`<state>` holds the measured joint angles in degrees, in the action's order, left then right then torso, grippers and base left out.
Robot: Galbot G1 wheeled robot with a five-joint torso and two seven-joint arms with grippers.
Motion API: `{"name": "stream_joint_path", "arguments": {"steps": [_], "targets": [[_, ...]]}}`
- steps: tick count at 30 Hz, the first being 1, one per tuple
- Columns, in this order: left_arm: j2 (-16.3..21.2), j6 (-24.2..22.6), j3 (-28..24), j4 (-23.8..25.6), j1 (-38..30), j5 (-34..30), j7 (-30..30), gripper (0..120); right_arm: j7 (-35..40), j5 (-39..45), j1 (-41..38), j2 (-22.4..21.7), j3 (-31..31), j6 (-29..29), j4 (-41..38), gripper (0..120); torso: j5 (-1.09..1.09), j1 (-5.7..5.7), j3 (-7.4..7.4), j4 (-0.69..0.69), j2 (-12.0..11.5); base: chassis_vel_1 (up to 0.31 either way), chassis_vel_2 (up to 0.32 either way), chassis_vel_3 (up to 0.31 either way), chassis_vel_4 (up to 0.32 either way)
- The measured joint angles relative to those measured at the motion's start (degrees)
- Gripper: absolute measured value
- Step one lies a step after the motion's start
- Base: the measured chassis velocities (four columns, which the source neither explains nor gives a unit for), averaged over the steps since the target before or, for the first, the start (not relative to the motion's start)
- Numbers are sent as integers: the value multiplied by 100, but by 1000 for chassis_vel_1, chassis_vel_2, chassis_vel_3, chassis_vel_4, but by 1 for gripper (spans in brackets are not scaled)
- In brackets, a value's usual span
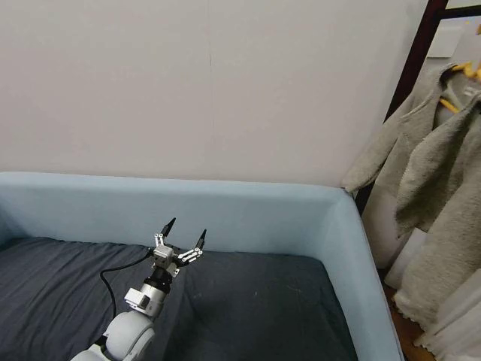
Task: Pick up the clothes from the sofa and hang them on the clothes hanger.
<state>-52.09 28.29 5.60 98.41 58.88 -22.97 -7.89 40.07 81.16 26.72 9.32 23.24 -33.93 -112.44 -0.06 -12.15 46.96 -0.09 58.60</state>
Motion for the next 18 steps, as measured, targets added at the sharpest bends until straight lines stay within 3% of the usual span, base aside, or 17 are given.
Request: {"name": "stream_joint_path", "arguments": {"steps": [5, 8, 12, 18], "targets": [[93, 4, 6, -4, -57, -80, 2, 100, -440, -482, -309, 317, -438, 222, 678, 9, 2, 0, 1, 4, 0, 0, 0, 0, 0], [118, 5, 12, -49, -91, -100, 4, 100, -594, -769, -693, 537, -906, 350, 994, 9, 6, 0, 1, 0, -1, 0, 0, 0, 0], [108, 6, -19, -183, -142, -107, 22, 100, -627, -1137, -1866, 1027, -2012, 408, 1516, 9, -1, 0, 1, 3, -1, 0, 0, 0, 0], [36, 0, -70, -258, -202, -103, 36, 100, -601, -1457, -2750, 1431, -2846, 434, 1979, 9, 1, -1, 2, 6, -1, 0, 0, 0, 0]]}}
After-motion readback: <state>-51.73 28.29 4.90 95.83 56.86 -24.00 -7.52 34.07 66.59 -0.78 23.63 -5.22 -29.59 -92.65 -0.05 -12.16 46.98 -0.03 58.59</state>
